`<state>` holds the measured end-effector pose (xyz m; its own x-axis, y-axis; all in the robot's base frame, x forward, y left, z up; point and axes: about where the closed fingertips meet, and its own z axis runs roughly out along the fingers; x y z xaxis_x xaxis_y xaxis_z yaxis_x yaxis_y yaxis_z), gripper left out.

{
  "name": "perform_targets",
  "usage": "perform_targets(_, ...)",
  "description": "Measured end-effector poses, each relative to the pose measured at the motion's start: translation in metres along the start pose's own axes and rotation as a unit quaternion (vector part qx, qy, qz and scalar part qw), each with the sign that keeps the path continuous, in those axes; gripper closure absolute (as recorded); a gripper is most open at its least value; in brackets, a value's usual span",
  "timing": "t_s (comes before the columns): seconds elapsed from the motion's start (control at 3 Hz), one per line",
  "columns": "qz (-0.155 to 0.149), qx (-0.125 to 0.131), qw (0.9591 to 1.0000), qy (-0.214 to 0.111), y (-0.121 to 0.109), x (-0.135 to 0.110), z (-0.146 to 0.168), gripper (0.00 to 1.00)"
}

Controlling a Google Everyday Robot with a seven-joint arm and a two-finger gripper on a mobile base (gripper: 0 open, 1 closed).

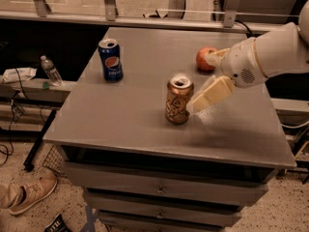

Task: Knock orange can over

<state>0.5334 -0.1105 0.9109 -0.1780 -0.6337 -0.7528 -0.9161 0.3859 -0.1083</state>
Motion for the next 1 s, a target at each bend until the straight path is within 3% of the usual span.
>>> perform_targets(1.0,-0.029,-0.023,0.9975,-0.061,0.018,-0.029,0.016,0.00)
